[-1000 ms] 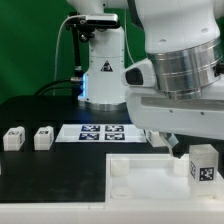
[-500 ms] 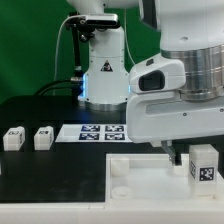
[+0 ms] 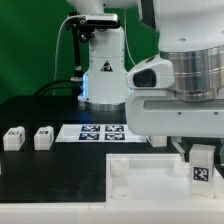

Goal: Assemble one leg

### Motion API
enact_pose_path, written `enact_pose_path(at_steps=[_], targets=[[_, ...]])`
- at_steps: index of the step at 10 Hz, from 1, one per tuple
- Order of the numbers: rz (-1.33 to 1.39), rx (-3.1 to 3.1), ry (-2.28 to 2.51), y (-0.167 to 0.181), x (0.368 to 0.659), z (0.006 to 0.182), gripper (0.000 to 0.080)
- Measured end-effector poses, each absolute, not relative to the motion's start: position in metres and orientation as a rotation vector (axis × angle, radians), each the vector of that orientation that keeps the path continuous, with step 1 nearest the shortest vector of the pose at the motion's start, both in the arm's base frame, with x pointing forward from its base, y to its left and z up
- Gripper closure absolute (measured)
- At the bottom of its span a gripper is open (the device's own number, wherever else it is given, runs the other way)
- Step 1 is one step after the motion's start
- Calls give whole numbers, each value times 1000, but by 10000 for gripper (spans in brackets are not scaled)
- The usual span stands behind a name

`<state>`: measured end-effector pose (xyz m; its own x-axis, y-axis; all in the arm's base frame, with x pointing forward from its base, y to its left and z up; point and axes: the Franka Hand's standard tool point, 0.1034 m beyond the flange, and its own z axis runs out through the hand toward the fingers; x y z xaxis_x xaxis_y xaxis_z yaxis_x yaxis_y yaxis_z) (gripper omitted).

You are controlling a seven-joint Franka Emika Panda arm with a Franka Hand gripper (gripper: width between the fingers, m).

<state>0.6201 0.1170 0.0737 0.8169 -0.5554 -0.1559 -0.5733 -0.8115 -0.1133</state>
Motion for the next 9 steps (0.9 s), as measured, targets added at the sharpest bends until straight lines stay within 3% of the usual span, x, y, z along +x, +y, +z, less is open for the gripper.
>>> enact_pose_path(at_steps=[3,6,7,8,9], targets=[[289,-2432,1624,116,625,77,502],[346,-2191,1943,118,627,79,504],[347,-2192,1942,119,627,78,411],[345,-2205,1925,118,627,78,411],[338,-2247,1870,118,627,78,240]])
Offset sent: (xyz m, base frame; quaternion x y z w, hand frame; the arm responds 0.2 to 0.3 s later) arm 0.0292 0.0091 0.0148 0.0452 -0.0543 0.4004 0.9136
